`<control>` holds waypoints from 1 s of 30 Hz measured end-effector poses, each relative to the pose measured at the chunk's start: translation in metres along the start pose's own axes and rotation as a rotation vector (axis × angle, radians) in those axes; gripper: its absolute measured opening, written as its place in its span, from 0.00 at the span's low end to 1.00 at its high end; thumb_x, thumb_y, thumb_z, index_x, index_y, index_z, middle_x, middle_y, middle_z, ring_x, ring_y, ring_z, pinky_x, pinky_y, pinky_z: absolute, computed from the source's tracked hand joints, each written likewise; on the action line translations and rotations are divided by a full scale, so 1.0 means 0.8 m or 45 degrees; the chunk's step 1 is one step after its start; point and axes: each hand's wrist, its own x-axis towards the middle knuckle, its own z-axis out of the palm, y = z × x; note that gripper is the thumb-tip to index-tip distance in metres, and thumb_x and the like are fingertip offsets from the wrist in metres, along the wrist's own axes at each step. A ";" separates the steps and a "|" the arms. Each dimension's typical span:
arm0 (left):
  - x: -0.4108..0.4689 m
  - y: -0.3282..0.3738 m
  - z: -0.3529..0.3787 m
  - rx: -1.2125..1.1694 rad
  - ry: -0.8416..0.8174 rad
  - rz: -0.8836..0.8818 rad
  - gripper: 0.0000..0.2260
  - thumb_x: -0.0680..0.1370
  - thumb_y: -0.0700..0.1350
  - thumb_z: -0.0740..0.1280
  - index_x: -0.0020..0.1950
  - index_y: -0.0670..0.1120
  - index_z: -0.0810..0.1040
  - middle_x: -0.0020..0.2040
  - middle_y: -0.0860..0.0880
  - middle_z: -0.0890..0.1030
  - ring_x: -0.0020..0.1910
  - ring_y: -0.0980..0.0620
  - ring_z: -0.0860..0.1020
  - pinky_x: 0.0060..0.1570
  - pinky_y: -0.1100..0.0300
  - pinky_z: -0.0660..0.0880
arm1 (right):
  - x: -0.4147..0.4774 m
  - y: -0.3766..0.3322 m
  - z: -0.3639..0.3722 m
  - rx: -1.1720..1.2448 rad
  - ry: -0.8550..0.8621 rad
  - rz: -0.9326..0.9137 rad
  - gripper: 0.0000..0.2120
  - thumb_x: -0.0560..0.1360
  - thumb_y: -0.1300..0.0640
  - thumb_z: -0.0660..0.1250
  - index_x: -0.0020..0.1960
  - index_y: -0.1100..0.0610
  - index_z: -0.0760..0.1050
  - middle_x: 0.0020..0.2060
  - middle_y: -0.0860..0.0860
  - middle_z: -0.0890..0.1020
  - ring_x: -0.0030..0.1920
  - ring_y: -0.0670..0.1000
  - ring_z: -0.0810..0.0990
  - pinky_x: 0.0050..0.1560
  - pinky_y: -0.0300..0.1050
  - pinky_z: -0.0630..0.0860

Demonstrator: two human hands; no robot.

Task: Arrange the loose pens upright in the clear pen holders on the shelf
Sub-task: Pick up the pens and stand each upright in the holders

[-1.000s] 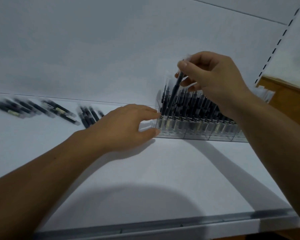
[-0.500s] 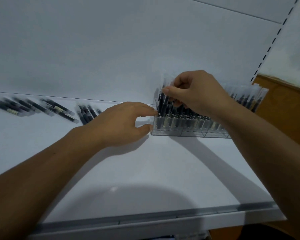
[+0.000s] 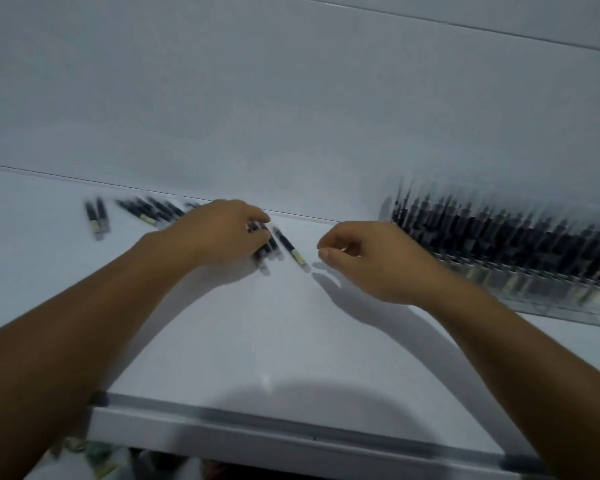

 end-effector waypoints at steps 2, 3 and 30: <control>-0.008 -0.024 0.005 -0.008 -0.051 0.005 0.19 0.79 0.58 0.59 0.69 0.56 0.73 0.67 0.52 0.75 0.65 0.49 0.72 0.64 0.52 0.69 | 0.026 -0.009 0.021 -0.003 -0.036 -0.059 0.10 0.79 0.49 0.63 0.57 0.47 0.79 0.54 0.43 0.81 0.57 0.47 0.78 0.60 0.44 0.72; -0.010 -0.030 0.009 -0.020 -0.083 0.035 0.23 0.78 0.62 0.57 0.70 0.54 0.72 0.66 0.51 0.75 0.65 0.48 0.72 0.66 0.50 0.68 | 0.039 -0.012 0.032 -0.031 -0.076 -0.079 0.13 0.80 0.47 0.61 0.62 0.48 0.77 0.59 0.46 0.80 0.61 0.48 0.76 0.62 0.45 0.70; -0.011 -0.042 0.014 -0.128 0.115 -0.194 0.16 0.78 0.54 0.64 0.65 0.54 0.77 0.63 0.56 0.76 0.63 0.56 0.73 0.55 0.65 0.64 | 0.063 -0.011 0.059 0.021 -0.086 0.097 0.13 0.71 0.48 0.67 0.41 0.57 0.82 0.29 0.49 0.84 0.43 0.49 0.82 0.48 0.45 0.78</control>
